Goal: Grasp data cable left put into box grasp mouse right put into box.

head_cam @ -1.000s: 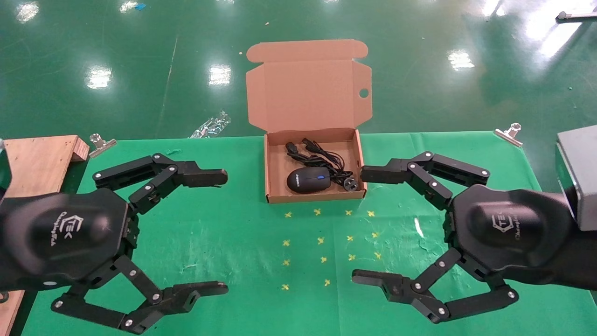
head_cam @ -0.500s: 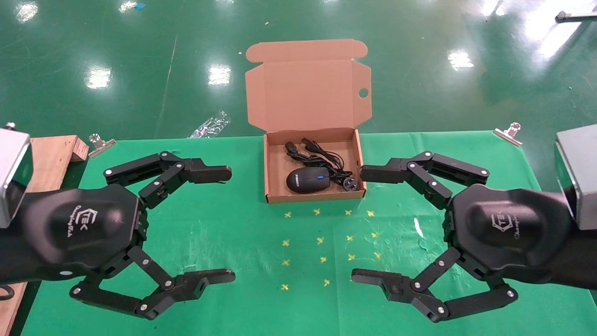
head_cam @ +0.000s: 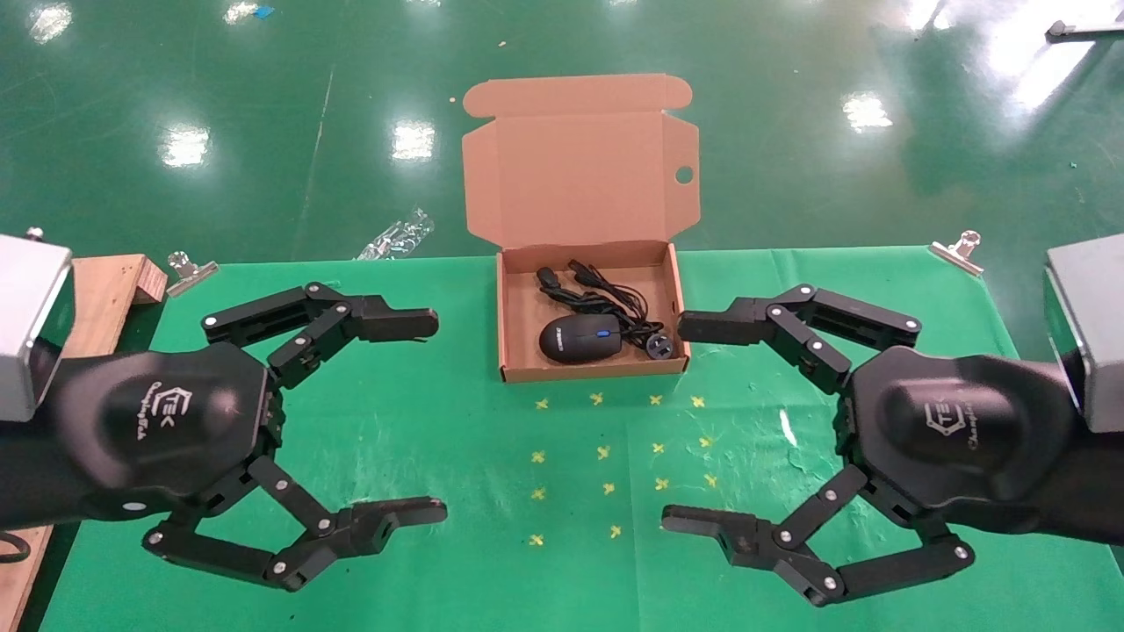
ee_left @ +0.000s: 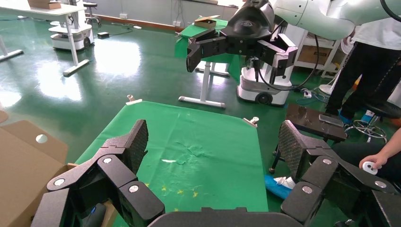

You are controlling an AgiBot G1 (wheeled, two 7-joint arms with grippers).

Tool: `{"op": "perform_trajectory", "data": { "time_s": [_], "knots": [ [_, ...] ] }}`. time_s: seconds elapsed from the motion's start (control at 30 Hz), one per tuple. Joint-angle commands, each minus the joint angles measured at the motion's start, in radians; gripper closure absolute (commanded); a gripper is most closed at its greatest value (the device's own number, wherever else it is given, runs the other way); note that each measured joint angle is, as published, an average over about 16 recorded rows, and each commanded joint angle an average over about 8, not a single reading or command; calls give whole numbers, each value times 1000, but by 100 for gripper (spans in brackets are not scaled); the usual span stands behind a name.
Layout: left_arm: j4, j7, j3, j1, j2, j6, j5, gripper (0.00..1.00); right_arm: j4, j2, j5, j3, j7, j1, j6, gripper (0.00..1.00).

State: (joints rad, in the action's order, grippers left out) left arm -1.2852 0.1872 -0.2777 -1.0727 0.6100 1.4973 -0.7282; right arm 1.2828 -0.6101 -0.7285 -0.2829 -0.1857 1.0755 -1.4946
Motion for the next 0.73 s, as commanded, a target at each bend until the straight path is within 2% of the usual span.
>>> {"op": "perform_trajectory", "data": {
  "time_s": [0.03, 0.73],
  "knots": [
    [0, 0, -1, -1, 0, -1, -1, 0, 0, 0, 0, 0, 0, 0, 0, 0],
    [2, 1, -3, -2, 2, -3, -3, 0, 0, 0, 0, 0, 0, 0, 0, 0]
  ]
}}
